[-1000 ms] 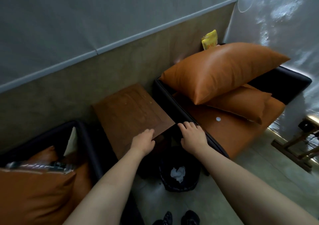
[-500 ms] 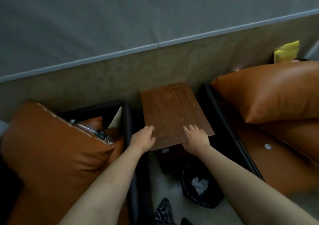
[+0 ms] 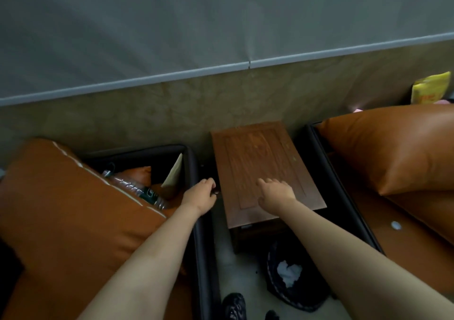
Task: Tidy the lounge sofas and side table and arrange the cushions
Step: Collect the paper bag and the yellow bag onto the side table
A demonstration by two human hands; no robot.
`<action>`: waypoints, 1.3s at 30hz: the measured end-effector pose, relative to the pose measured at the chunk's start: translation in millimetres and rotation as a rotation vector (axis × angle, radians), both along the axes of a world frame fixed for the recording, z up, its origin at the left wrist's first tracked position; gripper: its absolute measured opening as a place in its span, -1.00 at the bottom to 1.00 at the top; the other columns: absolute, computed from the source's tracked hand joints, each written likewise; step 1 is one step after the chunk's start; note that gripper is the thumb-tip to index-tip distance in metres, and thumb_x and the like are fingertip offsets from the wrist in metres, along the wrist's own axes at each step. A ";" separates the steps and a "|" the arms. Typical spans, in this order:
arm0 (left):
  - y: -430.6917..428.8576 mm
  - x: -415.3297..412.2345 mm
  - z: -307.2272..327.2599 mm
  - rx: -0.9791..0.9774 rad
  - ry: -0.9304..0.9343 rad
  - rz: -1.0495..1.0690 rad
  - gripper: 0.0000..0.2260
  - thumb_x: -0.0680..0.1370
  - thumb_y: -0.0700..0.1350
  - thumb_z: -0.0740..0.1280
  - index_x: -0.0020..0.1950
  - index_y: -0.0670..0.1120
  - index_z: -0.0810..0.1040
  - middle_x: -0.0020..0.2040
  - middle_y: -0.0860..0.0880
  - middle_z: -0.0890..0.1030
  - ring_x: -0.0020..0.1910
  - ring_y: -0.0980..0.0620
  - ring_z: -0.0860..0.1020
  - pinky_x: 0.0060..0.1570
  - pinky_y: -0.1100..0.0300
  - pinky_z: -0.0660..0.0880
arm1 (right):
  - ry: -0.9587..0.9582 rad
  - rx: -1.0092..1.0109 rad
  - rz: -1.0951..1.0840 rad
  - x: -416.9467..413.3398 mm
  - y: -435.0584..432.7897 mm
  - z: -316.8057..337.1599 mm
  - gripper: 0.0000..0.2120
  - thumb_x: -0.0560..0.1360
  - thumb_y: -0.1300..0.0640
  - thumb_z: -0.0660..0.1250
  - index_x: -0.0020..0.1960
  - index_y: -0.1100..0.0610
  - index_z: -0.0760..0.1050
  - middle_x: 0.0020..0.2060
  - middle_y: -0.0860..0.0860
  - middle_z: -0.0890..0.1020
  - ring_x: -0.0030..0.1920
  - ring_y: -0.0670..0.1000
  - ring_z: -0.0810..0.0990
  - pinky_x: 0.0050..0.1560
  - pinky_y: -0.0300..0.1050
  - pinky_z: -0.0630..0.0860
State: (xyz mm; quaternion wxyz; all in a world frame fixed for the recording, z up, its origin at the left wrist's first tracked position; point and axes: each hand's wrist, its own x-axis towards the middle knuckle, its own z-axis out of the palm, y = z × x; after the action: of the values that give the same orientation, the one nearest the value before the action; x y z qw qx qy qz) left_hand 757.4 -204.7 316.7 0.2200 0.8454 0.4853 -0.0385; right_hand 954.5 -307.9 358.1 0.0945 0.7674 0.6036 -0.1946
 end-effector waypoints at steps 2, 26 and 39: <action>13.4 -9.8 -2.3 0.002 -0.004 0.016 -0.75 0.57 -0.06 0.25 0.24 -0.06 0.42 0.20 -0.04 0.49 0.13 -0.06 0.53 0.09 0.05 0.49 | 0.015 0.011 0.031 -12.5 10.9 -4.4 -0.46 0.59 0.04 0.19 0.52 0.09 0.13 0.38 0.09 0.40 0.38 0.12 0.36 0.34 0.00 0.28; 77.7 17.1 -7.8 -0.009 0.001 0.241 -0.62 0.58 0.05 0.29 0.34 -0.06 0.37 0.31 -0.06 0.42 0.21 -0.08 0.50 0.04 0.10 0.46 | -0.030 0.160 0.284 24.1 105.8 1.3 -0.49 0.56 0.10 0.18 0.49 0.10 0.17 0.36 0.08 0.40 0.39 0.11 0.33 0.32 -0.01 0.28; 115.3 13.7 -13.7 -0.063 -0.025 0.325 -0.66 0.58 -0.03 0.30 0.32 -0.08 0.37 0.27 -0.09 0.47 0.15 -0.11 0.53 0.07 0.06 0.49 | -0.003 0.104 0.327 23.3 151.6 -10.5 -0.46 0.57 0.12 0.18 0.51 0.10 0.12 0.38 0.08 0.39 0.39 0.11 0.33 0.33 0.00 0.29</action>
State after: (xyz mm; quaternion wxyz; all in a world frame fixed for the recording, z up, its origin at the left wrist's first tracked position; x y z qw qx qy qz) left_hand 771.2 -89.4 303.0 0.2556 0.7488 0.6116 -0.0070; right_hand 977.8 -156.4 347.6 0.0861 0.6630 0.7296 -0.1440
